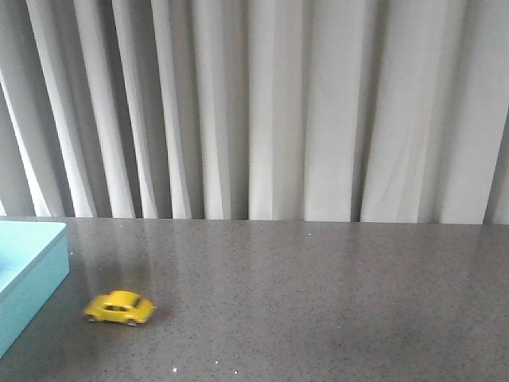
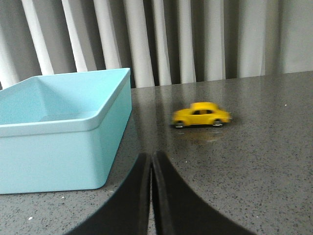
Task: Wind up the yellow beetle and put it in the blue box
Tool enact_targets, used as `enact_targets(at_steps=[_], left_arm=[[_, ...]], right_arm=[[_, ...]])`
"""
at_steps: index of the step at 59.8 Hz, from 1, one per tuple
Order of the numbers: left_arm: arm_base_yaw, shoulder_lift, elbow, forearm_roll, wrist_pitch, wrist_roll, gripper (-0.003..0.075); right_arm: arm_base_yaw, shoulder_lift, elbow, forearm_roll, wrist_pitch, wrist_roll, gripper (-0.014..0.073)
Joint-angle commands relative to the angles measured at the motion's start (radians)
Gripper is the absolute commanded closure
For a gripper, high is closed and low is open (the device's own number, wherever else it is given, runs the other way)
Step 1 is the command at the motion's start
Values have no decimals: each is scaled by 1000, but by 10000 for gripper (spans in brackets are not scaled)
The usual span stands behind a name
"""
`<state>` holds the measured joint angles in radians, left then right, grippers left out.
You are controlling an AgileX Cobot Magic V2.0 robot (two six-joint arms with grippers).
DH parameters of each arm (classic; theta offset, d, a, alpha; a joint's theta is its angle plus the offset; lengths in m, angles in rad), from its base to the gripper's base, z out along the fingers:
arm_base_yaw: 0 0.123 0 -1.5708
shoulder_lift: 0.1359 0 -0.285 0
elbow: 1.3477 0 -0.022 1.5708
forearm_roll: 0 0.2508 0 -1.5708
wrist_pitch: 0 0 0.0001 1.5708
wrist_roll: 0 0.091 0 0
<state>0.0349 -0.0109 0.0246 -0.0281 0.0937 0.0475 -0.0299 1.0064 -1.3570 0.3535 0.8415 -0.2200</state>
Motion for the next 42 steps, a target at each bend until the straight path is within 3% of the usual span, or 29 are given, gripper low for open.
enact_targets(at_steps=[1, 10, 19, 42], left_arm=[[-5, -6, -14, -2, -75, -8, 726], [-5, -6, -14, -2, -75, -8, 726], [-5, -6, -14, -2, -75, -8, 726], [-5, -6, -14, -2, -75, -8, 726]], right_arm=[[-3, -91, 188, 23, -162, -13, 601], [-3, -250, 505, 21, -317, -6, 601], [-3, -361, 707, -18, -411, -9, 601], [-3, -453, 808, -89, -386, -5, 601]])
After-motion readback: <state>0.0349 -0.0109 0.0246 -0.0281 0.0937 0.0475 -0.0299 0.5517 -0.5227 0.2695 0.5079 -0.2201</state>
